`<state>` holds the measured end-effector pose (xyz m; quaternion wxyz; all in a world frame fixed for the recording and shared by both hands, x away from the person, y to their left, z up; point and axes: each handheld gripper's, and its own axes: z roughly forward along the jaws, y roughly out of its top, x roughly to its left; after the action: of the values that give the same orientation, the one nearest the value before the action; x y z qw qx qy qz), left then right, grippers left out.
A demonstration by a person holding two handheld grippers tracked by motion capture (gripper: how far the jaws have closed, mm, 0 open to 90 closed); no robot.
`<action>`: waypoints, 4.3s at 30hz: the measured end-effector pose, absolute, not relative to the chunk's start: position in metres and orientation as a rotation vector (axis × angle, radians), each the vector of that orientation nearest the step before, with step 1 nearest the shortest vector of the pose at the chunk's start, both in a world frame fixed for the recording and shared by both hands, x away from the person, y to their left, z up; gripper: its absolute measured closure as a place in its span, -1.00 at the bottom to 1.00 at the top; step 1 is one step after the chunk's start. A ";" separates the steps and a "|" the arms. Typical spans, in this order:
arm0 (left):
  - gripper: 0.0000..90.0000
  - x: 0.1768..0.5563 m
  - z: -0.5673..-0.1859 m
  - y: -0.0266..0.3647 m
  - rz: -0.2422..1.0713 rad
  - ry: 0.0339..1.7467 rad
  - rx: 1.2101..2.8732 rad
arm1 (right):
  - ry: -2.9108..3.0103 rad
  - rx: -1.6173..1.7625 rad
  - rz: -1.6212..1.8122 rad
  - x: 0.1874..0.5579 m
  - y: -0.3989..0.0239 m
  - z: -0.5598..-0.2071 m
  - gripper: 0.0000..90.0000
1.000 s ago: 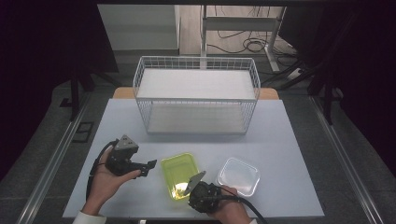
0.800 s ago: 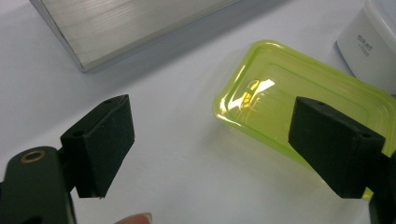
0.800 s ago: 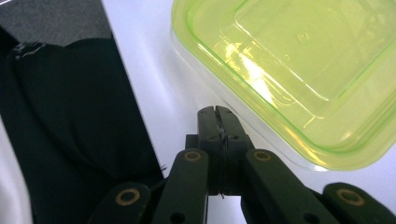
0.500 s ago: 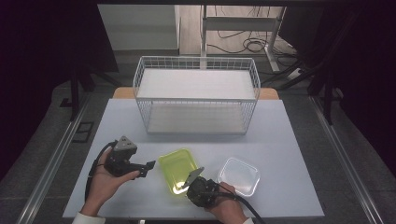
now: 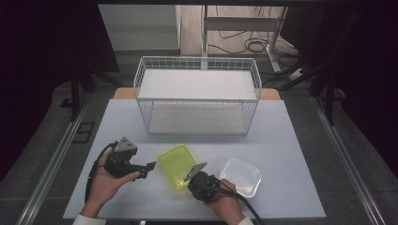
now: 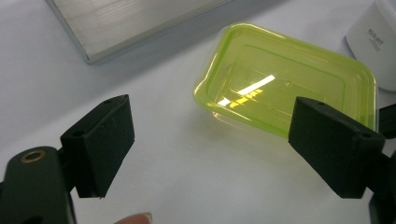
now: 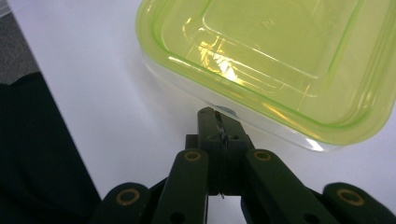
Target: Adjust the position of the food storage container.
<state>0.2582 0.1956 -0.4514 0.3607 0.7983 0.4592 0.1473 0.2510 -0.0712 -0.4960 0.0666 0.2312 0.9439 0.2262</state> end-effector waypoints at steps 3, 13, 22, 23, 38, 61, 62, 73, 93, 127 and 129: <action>-0.69 0.259 -0.452 0.195 0.380 1.183 2.063 | 2.828 0.721 0.691 0.254 -0.071 -0.497 0.98; -0.69 0.260 -0.455 0.195 0.372 1.186 2.068 | 2.806 0.758 0.701 0.260 -0.069 -0.498 0.98; -0.69 0.260 -0.456 0.193 0.371 1.187 2.070 | 2.797 0.753 0.712 0.266 -0.065 -0.498 0.98; -0.69 0.260 -0.456 0.193 0.371 1.187 2.071 | 2.796 0.757 0.712 0.266 -0.065 -0.498 0.98; -0.70 0.258 -0.454 0.192 0.369 1.170 2.071 | 2.776 0.743 0.804 0.256 -0.087 -0.470 0.98; -0.57 0.250 -0.450 0.183 0.365 1.090 2.144 | 2.578 1.003 1.049 0.271 -0.180 -0.422 -0.07; -0.53 0.248 -0.450 0.182 0.352 1.071 2.159 | 2.570 1.015 1.059 0.272 -0.182 -0.422 -0.10; 0.18 0.235 -0.442 0.167 0.267 0.985 2.253 | 2.524 1.071 1.090 0.276 -0.201 -0.418 -0.16; 0.99 0.240 -0.469 0.145 -0.024 0.896 2.389 | 2.487 1.111 1.090 0.279 -0.208 -0.420 -0.17; 0.98 0.284 -0.498 0.048 0.018 1.023 2.361 | 2.452 1.136 1.090 0.283 -0.217 -0.416 -0.18; 0.98 0.286 -0.497 0.043 0.018 1.019 2.367 | 2.452 1.138 1.090 0.284 -0.218 -0.416 -0.18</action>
<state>0.2864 0.0433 -0.4970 0.2784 0.8822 0.3796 0.0069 0.2836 -0.2178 -0.4160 0.1133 0.3881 0.8358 0.3715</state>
